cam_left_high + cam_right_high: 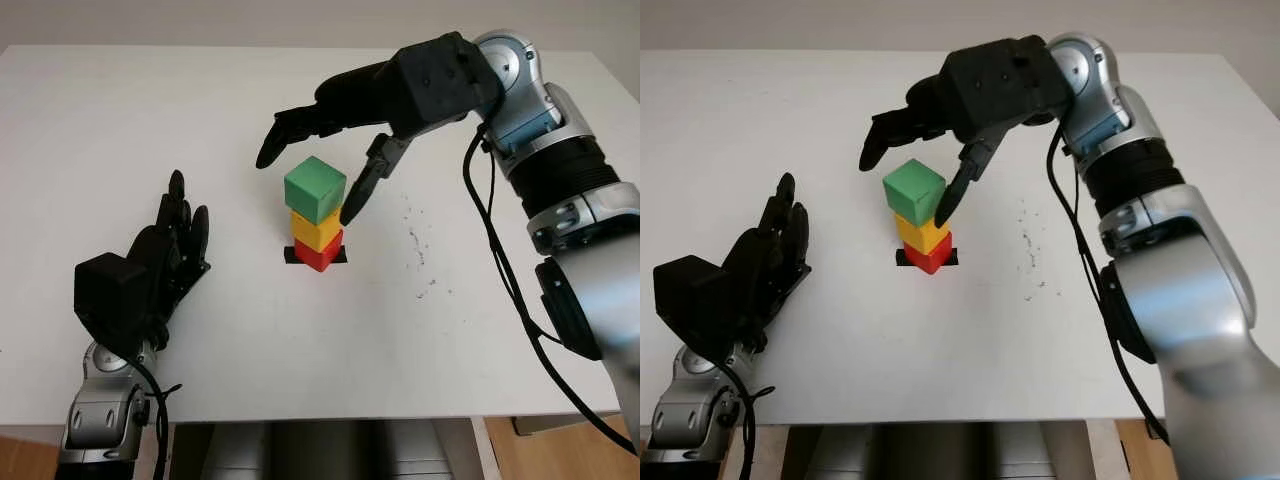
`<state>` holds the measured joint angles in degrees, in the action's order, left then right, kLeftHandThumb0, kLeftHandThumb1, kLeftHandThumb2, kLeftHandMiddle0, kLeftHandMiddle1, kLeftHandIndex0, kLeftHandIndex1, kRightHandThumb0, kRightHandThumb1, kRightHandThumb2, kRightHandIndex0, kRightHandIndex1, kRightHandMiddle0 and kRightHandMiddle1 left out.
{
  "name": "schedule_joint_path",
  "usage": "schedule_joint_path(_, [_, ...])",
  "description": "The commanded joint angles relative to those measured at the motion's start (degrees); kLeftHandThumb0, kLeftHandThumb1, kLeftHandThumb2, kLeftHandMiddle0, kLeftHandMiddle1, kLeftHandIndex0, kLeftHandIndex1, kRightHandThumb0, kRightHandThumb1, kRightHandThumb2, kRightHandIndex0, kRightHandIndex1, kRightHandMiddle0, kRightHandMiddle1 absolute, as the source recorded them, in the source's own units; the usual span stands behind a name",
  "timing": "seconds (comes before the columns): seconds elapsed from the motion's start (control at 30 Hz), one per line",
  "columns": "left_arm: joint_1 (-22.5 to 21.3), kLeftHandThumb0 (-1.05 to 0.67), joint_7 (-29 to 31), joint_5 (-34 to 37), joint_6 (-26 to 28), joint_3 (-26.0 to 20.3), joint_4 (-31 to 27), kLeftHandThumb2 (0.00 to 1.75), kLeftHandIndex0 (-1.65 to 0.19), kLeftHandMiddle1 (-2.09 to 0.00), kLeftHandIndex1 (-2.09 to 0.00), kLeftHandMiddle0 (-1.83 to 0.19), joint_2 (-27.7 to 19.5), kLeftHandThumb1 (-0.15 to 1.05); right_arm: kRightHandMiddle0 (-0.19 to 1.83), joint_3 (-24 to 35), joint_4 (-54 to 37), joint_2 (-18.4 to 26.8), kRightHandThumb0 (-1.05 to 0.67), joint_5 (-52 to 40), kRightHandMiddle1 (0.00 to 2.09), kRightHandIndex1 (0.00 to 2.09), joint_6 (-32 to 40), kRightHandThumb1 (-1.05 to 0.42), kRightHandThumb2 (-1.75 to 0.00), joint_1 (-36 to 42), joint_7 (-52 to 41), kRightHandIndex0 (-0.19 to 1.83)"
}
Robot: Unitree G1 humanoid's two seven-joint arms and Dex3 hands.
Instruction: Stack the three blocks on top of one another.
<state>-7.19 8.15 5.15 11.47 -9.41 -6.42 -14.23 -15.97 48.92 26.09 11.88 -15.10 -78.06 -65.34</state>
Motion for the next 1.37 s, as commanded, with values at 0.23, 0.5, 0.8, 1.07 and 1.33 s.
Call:
schedule_joint_path(0.23, [0.3,-0.84,0.7,1.0,0.2,-1.6,-1.0,0.65,0.19,0.0,0.0,0.19,-1.0,1.05,-0.19,15.9,-21.2,1.9,-0.76,-13.0,0.01,0.01,12.1,-1.05,-0.64,16.4,16.4,-0.19])
schedule_joint_path(0.5, [-0.9,-0.83,1.3,0.9,-0.2,-1.9,-0.4,0.67,0.19,0.0,0.0,0.19,-2.5,1.05,-0.19,21.4,-27.0,-0.1,-0.84,-19.8,0.0,0.0,19.7,-1.05,-0.68,29.7,24.5,-0.19])
schedule_joint_path(0.8, [-2.7,-0.82,1.4,2.4,-2.7,-2.4,2.4,0.68,0.19,0.0,0.0,0.19,-1.9,1.05,-0.19,23.6,-33.6,-6.2,-0.83,-21.1,0.0,0.0,18.7,-1.05,-0.75,40.2,38.5,-0.19])
schedule_joint_path(1.07, [-4.2,-0.83,0.5,5.6,-8.3,-3.8,5.4,0.67,0.19,0.0,0.0,0.19,1.6,1.05,-0.19,23.5,-36.8,-12.6,-0.82,-21.2,0.0,0.0,20.3,-1.05,-0.76,46.7,48.9,-0.19])
schedule_joint_path(1.33, [-3.9,-0.83,-0.1,6.9,-12.8,-4.2,5.7,0.69,0.19,-0.01,-0.02,0.19,3.5,1.05,-0.19,23.6,-36.9,-16.7,-0.78,-21.8,0.0,0.0,18.5,-1.05,-0.78,50.5,53.3,-0.19])
